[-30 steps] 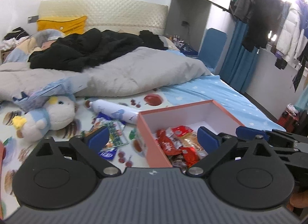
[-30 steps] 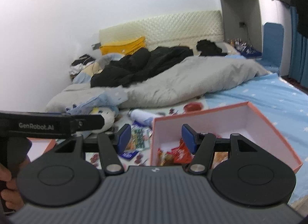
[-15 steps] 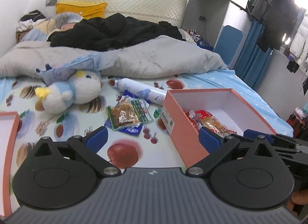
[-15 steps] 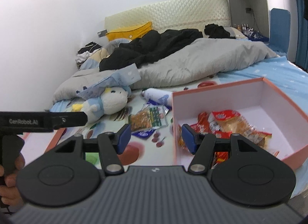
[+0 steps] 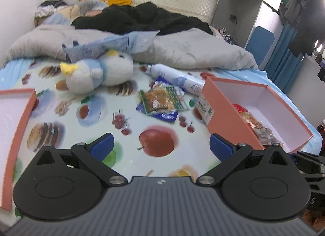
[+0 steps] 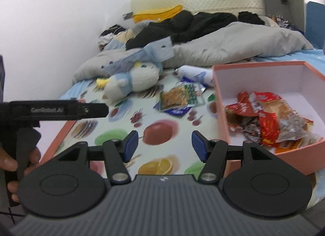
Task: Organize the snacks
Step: 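Withdraw both open tools from the box back toward the snack pile, then close left gripper on the green-labelled pickle bag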
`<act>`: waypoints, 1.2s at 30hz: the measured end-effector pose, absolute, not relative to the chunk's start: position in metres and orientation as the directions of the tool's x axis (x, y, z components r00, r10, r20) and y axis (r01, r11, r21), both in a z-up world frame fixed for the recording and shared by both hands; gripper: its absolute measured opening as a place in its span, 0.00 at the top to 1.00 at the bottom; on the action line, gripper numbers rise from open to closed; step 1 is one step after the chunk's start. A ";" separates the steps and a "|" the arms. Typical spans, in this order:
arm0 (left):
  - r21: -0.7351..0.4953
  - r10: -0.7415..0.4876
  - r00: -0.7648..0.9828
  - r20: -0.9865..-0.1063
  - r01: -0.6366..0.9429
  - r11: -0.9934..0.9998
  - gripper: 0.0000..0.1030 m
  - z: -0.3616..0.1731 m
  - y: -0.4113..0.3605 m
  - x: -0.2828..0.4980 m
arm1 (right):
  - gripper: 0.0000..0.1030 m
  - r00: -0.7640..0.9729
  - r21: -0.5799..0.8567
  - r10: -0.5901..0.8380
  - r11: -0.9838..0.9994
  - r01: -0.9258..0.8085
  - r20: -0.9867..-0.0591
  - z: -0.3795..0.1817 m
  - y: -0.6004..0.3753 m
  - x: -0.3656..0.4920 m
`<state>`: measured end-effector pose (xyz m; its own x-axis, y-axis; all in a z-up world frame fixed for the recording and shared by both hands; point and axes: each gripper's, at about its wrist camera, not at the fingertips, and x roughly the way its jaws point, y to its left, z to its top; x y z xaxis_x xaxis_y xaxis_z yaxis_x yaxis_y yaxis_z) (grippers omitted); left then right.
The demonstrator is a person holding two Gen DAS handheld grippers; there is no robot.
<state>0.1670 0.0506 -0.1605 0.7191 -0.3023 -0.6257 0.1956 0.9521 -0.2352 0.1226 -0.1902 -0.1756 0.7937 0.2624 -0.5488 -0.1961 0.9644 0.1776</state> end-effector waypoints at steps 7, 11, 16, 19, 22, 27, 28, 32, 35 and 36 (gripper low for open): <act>-0.265 -0.294 0.702 -0.649 0.155 0.952 0.01 -0.188 0.066 0.192 | 0.41 0.768 0.148 0.268 0.963 -0.225 -0.582 -0.192 -0.176 0.147; -0.289 -0.309 0.687 -0.657 0.149 0.946 0.01 -0.203 0.069 0.214 | 0.41 0.762 0.125 0.261 0.964 -0.233 -0.593 -0.201 -0.173 0.166; -0.310 -0.328 0.657 -0.678 0.149 0.939 0.01 -0.229 0.066 0.251 | 0.41 0.753 0.077 0.237 0.967 -0.241 -0.614 -0.219 -0.165 0.198; -0.341 -0.357 0.643 -0.678 0.155 0.927 0.02 -0.243 0.066 0.279 | 0.41 0.749 0.069 0.225 0.970 -0.234 -0.623 -0.229 -0.164 0.218; -0.356 -0.375 0.630 -0.680 0.163 0.920 0.02 -0.254 0.064 0.307 | 0.42 0.744 0.072 0.218 0.972 -0.223 -0.631 -0.238 -0.162 0.239; -0.361 -0.406 0.611 -0.680 0.203 0.910 0.02 -0.268 0.060 0.355 | 0.50 0.734 0.127 0.227 0.973 -0.190 -0.640 -0.253 -0.160 0.269; -0.362 -0.416 0.605 -0.679 0.217 0.907 0.05 -0.270 0.059 0.364 | 0.53 0.729 0.139 0.224 0.975 -0.176 -0.648 -0.257 -0.159 0.275; -0.344 -0.438 0.589 -0.679 0.272 0.899 0.19 -0.274 0.052 0.400 | 0.60 0.718 0.205 0.223 0.972 -0.113 -0.659 -0.270 -0.158 0.298; -0.331 -0.451 0.576 -0.682 0.307 0.892 0.33 -0.278 0.045 0.425 | 0.68 0.712 0.258 0.220 0.965 -0.057 -0.666 -0.279 -0.161 0.313; -0.330 -0.455 0.571 -0.683 0.315 0.890 0.37 -0.279 0.043 0.432 | 0.70 0.712 0.277 0.221 0.960 -0.038 -0.667 -0.281 -0.162 0.317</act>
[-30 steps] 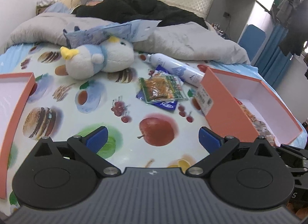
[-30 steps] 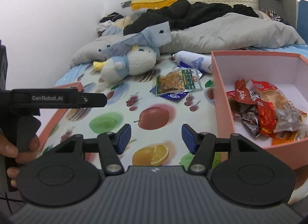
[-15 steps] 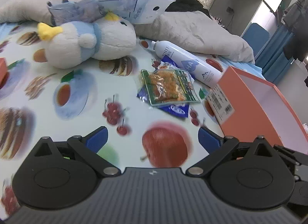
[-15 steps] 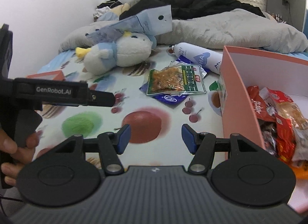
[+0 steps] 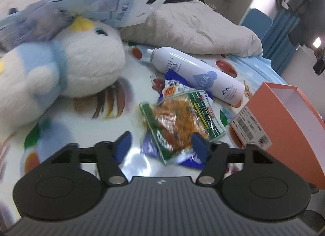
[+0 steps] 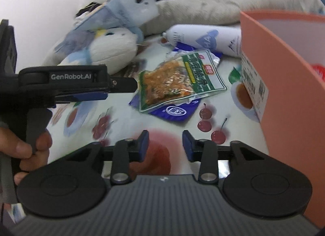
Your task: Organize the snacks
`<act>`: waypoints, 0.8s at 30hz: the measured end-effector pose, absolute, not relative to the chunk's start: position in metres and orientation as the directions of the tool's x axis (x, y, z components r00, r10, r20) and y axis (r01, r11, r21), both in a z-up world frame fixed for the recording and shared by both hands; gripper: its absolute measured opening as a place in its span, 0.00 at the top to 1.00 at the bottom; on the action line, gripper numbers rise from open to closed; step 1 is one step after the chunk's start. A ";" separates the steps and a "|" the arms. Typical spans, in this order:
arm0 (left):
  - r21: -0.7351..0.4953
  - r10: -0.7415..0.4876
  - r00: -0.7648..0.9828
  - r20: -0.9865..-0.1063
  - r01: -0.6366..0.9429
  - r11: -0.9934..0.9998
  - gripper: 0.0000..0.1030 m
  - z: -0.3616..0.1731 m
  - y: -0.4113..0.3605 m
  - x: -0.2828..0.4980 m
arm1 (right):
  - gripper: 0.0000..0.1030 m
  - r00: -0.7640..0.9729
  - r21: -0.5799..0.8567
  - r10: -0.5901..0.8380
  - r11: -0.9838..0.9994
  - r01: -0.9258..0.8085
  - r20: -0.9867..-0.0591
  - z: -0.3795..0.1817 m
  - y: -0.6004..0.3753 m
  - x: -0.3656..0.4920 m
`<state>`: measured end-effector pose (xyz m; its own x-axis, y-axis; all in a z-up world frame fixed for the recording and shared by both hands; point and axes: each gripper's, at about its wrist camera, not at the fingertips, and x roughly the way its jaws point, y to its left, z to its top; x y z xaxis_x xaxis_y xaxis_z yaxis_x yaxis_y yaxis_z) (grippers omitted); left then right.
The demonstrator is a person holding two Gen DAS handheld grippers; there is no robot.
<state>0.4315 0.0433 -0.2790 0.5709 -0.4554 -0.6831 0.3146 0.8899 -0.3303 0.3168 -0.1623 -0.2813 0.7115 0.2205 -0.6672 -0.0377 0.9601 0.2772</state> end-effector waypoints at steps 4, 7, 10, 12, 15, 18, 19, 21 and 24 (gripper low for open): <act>-0.303 -0.465 0.555 -0.689 0.363 0.881 0.48 -0.283 0.030 0.457 | 0.70 0.704 0.330 0.209 0.943 0.039 -0.679 -0.287 -0.171 0.330; -0.276 -0.465 0.546 -0.696 0.394 0.877 0.52 -0.285 0.020 0.469 | 0.71 0.696 0.362 0.211 0.929 0.076 -0.686 -0.289 -0.176 0.335; -0.252 -0.455 0.541 -0.707 0.408 0.877 0.53 -0.289 0.013 0.475 | 0.73 0.685 0.397 0.236 0.914 0.085 -0.690 -0.292 -0.178 0.340; -0.235 -0.442 0.537 -0.719 0.411 0.881 0.53 -0.292 0.009 0.478 | 0.73 0.686 0.401 0.234 0.912 0.091 -0.689 -0.292 -0.178 0.341; -0.236 -0.436 0.531 -0.727 0.403 0.884 0.53 -0.297 0.009 0.480 | 0.73 0.686 0.440 0.256 0.892 0.104 -0.681 -0.293 -0.181 0.344; -0.253 -0.444 0.527 -0.725 0.396 0.883 0.53 -0.300 0.012 0.481 | 0.76 0.695 0.459 0.259 0.881 0.115 -0.671 -0.295 -0.182 0.346; -0.258 -0.447 0.526 -0.724 0.394 0.882 0.53 -0.301 0.013 0.481 | 0.77 0.697 0.464 0.258 0.878 0.121 -0.669 -0.295 -0.182 0.348; -0.262 -0.449 0.526 -0.722 0.392 0.882 0.53 -0.302 0.014 0.480 | 0.80 0.705 0.470 0.252 0.873 0.130 -0.663 -0.297 -0.182 0.352; -0.260 -0.446 0.528 -0.723 0.391 0.883 0.53 -0.301 0.013 0.480 | 0.87 0.712 0.472 0.240 0.870 0.144 -0.659 -0.298 -0.180 0.359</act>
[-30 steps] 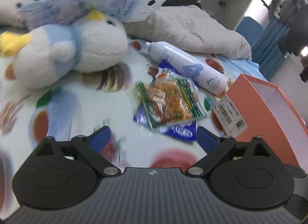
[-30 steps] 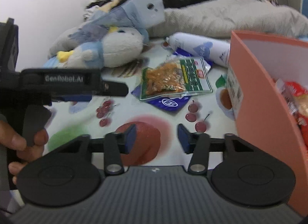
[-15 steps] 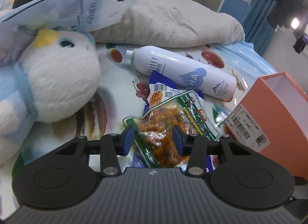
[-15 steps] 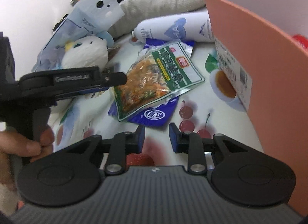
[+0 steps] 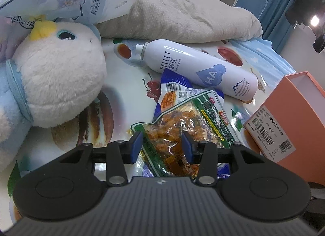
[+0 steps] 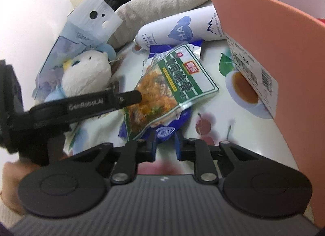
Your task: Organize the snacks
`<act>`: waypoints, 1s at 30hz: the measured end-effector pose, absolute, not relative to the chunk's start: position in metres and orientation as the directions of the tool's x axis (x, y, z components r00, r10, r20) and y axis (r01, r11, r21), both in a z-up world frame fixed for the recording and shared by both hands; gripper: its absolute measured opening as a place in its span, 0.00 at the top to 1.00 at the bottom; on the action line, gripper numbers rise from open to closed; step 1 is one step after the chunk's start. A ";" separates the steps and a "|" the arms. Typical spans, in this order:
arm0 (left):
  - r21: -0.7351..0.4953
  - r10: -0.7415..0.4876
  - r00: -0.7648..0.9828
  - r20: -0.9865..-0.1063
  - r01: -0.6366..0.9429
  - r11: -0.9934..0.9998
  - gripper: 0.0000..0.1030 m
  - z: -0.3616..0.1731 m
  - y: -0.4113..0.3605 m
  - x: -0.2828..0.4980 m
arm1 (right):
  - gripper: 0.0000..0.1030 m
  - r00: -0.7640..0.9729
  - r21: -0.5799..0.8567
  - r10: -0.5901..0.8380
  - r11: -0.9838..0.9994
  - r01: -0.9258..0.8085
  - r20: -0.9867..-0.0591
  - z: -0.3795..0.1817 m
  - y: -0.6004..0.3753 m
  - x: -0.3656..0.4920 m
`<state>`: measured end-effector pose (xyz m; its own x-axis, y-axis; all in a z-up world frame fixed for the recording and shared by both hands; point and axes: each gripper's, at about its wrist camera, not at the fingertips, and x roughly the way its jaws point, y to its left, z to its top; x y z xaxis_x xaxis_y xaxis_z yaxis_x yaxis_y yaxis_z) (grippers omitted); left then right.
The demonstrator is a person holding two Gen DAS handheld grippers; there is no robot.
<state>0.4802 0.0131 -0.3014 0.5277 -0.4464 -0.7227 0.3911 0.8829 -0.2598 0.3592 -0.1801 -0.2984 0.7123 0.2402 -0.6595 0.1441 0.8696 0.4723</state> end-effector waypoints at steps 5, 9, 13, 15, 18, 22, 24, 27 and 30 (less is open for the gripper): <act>-0.261 -0.440 0.530 -0.725 0.381 0.887 0.53 -0.300 0.016 0.478 | 0.95 0.706 0.449 0.237 0.884 0.128 -0.668 -0.297 -0.178 0.364; -0.275 -0.441 0.524 -0.729 0.367 0.889 0.53 -0.298 0.018 0.469 | 0.96 0.699 0.440 0.251 0.893 0.101 -0.670 -0.295 -0.180 0.358; -0.271 -0.418 0.517 -0.747 0.339 0.901 0.53 -0.294 0.018 0.450 | 0.97 0.690 0.435 0.270 0.898 0.072 -0.671 -0.291 -0.178 0.344; -0.259 -0.403 0.515 -0.756 0.330 0.908 0.53 -0.291 0.016 0.441 | 0.97 0.684 0.431 0.279 0.900 0.058 -0.674 -0.290 -0.178 0.335; -0.274 -0.389 0.502 -0.772 0.290 0.917 0.53 -0.287 0.018 0.429 | 0.97 0.683 0.422 0.282 0.906 0.042 -0.674 -0.287 -0.177 0.319; -0.259 -0.353 0.496 -0.793 0.251 0.933 0.53 -0.281 0.017 0.407 | 0.97 0.676 0.418 0.292 0.908 0.026 -0.677 -0.282 -0.177 0.298; -0.257 -0.346 0.485 -0.803 0.241 0.936 0.53 -0.278 0.016 0.394 | 0.97 0.671 0.417 0.296 0.909 0.020 -0.679 -0.280 -0.176 0.286; -0.258 -0.337 0.474 -0.814 0.225 0.940 0.53 -0.274 0.016 0.372 | 0.97 0.662 0.409 0.303 0.913 0.005 -0.685 -0.279 -0.176 0.268; -0.262 -0.332 0.461 -0.823 0.211 0.942 0.53 -0.273 0.016 0.350 | 0.97 0.653 0.403 0.309 0.915 -0.006 -0.692 -0.277 -0.176 0.249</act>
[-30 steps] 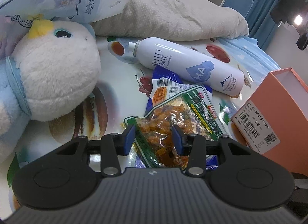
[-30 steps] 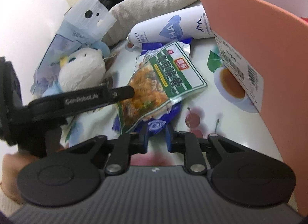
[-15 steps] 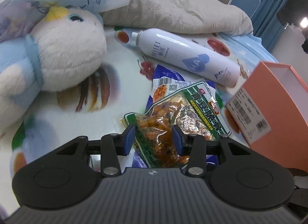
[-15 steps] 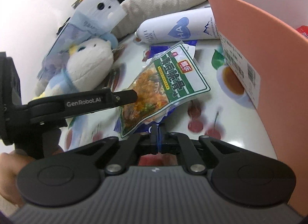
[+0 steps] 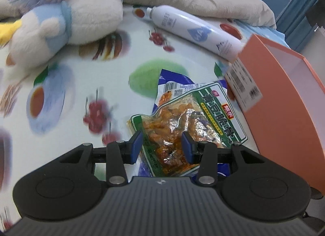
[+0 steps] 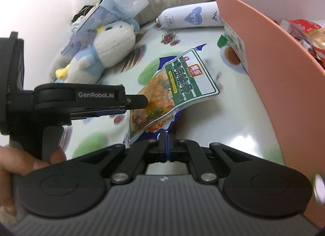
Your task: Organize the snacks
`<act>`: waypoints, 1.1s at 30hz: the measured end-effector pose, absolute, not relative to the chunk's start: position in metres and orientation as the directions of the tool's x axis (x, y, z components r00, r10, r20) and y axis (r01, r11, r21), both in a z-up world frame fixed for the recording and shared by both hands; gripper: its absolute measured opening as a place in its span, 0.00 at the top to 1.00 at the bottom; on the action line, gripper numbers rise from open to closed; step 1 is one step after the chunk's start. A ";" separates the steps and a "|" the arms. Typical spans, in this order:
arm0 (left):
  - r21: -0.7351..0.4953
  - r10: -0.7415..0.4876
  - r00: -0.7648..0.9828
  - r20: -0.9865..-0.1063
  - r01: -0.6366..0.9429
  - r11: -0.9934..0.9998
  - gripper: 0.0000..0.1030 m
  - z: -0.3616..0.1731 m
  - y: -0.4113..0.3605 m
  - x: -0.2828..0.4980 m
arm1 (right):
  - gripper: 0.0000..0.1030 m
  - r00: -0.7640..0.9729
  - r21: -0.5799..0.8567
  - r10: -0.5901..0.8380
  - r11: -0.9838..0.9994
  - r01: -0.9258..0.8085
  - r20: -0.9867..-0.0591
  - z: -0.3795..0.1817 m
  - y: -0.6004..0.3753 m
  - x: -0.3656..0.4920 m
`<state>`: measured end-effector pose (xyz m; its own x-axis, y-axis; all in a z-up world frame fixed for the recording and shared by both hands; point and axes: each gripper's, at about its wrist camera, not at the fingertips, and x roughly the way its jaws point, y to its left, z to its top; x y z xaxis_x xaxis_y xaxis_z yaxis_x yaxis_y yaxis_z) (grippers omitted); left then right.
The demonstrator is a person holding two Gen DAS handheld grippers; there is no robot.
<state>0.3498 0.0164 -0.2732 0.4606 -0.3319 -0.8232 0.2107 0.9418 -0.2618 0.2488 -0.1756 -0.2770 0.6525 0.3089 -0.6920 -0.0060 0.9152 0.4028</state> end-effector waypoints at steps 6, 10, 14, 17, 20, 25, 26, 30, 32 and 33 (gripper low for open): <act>-0.297 -0.338 0.431 -0.837 0.161 0.941 0.53 -0.272 0.022 0.307 | 0.97 0.631 0.371 0.308 0.928 -0.034 -0.712 -0.274 -0.180 0.208; -0.315 -0.333 0.419 -0.845 0.115 0.942 0.53 -0.272 0.030 0.280 | 0.97 0.611 0.349 0.303 0.936 -0.047 -0.731 -0.274 -0.186 0.186; -0.315 -0.324 0.422 -0.847 0.095 0.944 0.53 -0.268 0.033 0.260 | 0.97 0.601 0.338 0.300 0.940 -0.053 -0.740 -0.272 -0.194 0.168; -0.304 -0.315 0.427 -0.848 0.095 0.948 0.53 -0.266 0.033 0.251 | 0.97 0.600 0.328 0.298 0.943 -0.063 -0.742 -0.271 -0.197 0.160; -0.307 -0.315 0.428 -0.847 0.091 0.948 0.53 -0.263 0.032 0.244 | 0.97 0.597 0.316 0.293 0.946 -0.069 -0.747 -0.269 -0.199 0.154; -0.282 -0.307 0.437 -0.845 0.123 0.951 0.49 -0.258 0.026 0.238 | 0.96 0.583 0.300 0.297 0.949 -0.094 -0.756 -0.268 -0.202 0.150; -0.276 -0.307 0.443 -0.842 0.133 0.952 0.45 -0.257 0.025 0.237 | 0.95 0.582 0.303 0.301 0.948 -0.097 -0.756 -0.268 -0.203 0.150; -0.255 -0.293 0.480 -0.827 0.145 0.956 0.09 -0.253 0.023 0.238 | 0.92 0.592 0.256 0.265 0.961 -0.101 -0.761 -0.264 -0.204 0.147; -0.256 -0.289 0.464 -0.837 0.135 0.957 0.06 -0.256 0.024 0.244 | 0.86 0.594 0.244 0.260 0.964 -0.109 -0.762 -0.263 -0.204 0.146; -0.260 -0.290 0.452 -0.844 0.129 0.957 0.05 -0.259 0.024 0.248 | 0.83 0.596 0.244 0.263 0.963 -0.114 -0.759 -0.263 -0.205 0.146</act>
<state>0.2475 0.0240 -0.2587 0.4517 -0.2901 -0.8437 0.1286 0.9569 -0.2602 0.1457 -0.2048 -0.2626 0.5957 0.2629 -0.7590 -0.1137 0.9630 0.2443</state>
